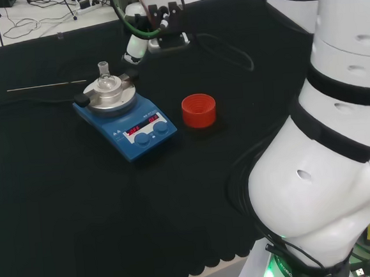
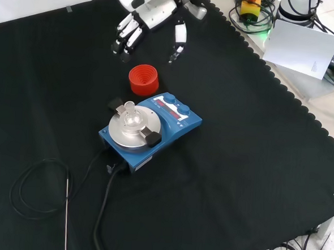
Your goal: Turn on the heater.
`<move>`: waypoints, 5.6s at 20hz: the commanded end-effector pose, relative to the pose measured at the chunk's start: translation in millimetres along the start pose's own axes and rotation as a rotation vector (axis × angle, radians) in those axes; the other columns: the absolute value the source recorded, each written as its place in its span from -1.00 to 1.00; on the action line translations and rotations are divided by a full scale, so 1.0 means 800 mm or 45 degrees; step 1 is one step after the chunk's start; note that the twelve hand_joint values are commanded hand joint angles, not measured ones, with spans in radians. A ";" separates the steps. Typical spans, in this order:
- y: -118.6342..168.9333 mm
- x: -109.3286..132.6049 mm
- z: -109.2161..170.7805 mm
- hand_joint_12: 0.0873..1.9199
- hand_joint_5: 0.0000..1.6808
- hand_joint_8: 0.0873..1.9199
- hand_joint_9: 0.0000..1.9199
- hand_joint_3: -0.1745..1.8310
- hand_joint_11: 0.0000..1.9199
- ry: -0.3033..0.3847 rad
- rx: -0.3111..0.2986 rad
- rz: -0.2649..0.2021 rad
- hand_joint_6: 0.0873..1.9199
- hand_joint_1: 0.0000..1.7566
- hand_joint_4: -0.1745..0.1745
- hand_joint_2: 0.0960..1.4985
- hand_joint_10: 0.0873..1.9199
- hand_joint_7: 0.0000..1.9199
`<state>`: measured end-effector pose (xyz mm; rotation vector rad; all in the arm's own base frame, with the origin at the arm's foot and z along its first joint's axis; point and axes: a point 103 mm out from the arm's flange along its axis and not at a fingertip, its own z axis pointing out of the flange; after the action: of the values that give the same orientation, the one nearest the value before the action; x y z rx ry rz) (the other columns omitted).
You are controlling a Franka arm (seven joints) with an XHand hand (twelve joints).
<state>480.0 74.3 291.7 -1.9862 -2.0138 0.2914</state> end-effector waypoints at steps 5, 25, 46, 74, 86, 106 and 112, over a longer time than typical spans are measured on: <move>-0.065 -0.016 0.029 0.38 -0.58 -0.18 -0.21 -0.13 -0.57 0.020 0.064 0.046 -1.00 0.08 -0.41 -0.36 -0.32 -0.43; -0.092 -0.028 0.109 -0.04 -0.58 0.44 0.53 -0.13 0.61 0.018 0.245 0.060 -1.00 0.22 -0.75 -0.31 0.20 0.26; -0.089 -0.009 0.134 0.41 -0.41 0.77 0.89 0.13 0.83 -0.029 0.384 0.037 -1.00 0.62 -0.63 -0.22 0.73 0.75; -0.079 0.018 0.165 0.43 -0.50 0.77 0.90 0.22 0.81 -0.038 0.481 -0.010 -1.00 0.64 -0.50 -0.26 0.72 0.76; -0.074 0.040 0.194 0.43 -0.53 0.77 0.90 0.23 0.81 -0.054 0.524 -0.035 -1.00 0.64 -0.47 -0.27 0.72 0.76; -0.054 0.033 0.203 0.42 -0.53 0.76 0.90 0.24 0.81 -0.076 0.512 -0.048 -1.00 0.64 -0.46 -0.27 0.72 0.76; -0.051 0.030 0.211 0.42 -0.53 0.76 0.90 0.24 0.81 -0.071 0.528 -0.057 -1.00 0.64 -0.45 -0.27 0.71 0.77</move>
<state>382.8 109.4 152.9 -1.6960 -1.8426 0.6969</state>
